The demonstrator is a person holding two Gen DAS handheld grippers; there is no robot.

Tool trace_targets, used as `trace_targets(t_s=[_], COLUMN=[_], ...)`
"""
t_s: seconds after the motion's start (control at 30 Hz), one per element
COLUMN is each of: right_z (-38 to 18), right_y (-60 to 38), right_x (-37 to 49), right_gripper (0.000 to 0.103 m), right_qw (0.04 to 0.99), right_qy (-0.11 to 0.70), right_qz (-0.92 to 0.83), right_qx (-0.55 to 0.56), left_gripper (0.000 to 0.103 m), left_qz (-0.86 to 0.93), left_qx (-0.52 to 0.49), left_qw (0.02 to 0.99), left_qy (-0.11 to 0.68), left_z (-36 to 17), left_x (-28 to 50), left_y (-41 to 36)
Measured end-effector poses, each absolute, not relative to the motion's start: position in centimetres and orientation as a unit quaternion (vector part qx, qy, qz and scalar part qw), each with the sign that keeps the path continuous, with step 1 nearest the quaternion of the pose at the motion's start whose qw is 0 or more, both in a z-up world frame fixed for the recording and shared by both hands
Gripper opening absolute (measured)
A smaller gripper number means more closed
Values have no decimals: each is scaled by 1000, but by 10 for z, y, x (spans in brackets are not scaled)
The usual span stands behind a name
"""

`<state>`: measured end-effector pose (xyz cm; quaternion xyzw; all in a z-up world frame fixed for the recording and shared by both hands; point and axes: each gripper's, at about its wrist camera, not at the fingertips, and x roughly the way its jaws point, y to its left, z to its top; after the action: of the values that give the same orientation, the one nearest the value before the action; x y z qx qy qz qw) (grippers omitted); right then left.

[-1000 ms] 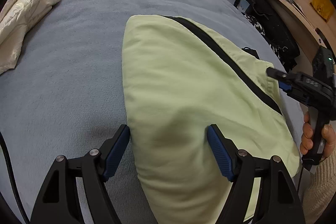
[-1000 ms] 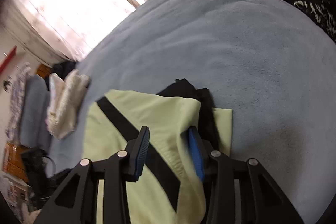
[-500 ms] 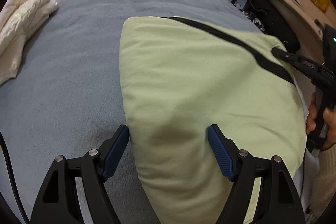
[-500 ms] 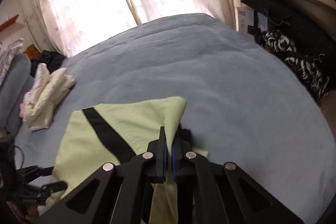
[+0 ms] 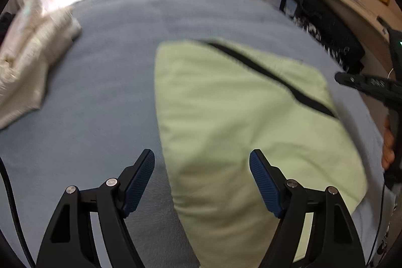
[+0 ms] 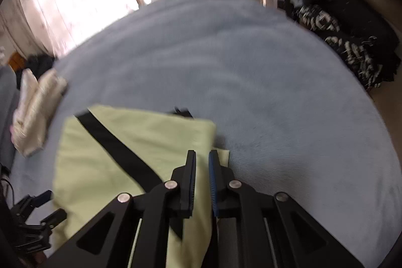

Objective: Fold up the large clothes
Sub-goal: 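Fold the bundle end over onto itself with both grippers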

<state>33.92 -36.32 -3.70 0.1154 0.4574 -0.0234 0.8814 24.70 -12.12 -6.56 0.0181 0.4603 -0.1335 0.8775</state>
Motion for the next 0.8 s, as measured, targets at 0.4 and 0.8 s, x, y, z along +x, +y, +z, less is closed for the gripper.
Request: trace_targets(t_s=[0.4, 0.8], right_z=[-81, -86], right_y=[-270, -346], right_x=[294, 269], right_gripper=[10, 0], right_qw=[841, 848], right_qy=[514, 512], right_qz=[105, 2], right_qx=[132, 137], left_gripper=[54, 54], left_qz=[-127, -111], left_qx=[13, 21], left_qw=[868, 874], left_qy=[481, 472], left_z=[-82, -86], left_x=[210, 202], left_y=[-150, -143])
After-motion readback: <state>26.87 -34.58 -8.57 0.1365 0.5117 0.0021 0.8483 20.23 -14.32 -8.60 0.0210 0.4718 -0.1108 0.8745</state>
